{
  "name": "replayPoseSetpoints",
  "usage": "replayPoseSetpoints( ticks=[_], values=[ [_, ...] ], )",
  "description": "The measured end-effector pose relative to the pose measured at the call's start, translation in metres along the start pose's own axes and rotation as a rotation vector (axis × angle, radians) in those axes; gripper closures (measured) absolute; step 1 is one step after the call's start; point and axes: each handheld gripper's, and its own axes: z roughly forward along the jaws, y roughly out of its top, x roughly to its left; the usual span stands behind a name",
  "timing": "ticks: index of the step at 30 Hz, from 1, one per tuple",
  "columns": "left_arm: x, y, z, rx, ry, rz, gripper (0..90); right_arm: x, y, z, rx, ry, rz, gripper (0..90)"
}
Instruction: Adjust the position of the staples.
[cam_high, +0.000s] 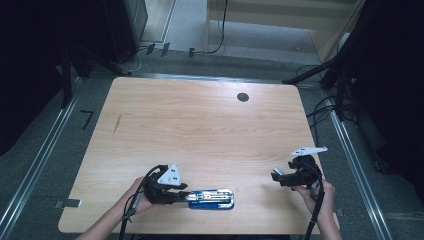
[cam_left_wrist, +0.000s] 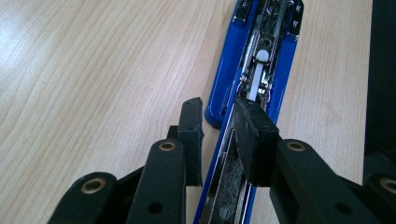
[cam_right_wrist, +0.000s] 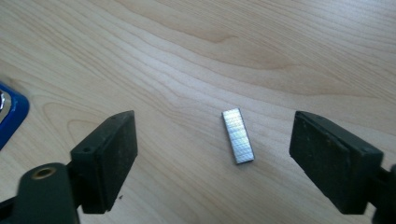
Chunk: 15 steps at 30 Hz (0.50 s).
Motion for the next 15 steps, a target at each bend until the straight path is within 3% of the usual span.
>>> replayPoseSetpoints(
  ticks=[1,2,5,11,15],
  values=[
    [0.000,0.000,0.000,0.000,0.000,0.000,73.4,0.000,0.000,0.000,0.000,0.000,0.000,19.0],
    [0.000,0.000,0.000,0.000,0.000,0.000,73.5,-0.005,-0.001,0.005,0.018,0.002,0.002,27.2],
    [0.000,0.000,0.000,0.001,-0.001,0.000,73.4,-0.008,-0.002,0.009,0.022,-0.012,0.006,30.8],
    [0.001,0.000,0.000,0.000,-0.005,-0.002,73.3,-0.013,-0.002,0.014,-0.007,-0.034,0.007,47.4],
    [0.000,0.000,0.000,-0.002,-0.004,-0.005,73.3,-0.011,0.000,0.017,-0.006,-0.043,-0.001,52.5]
  ],
)
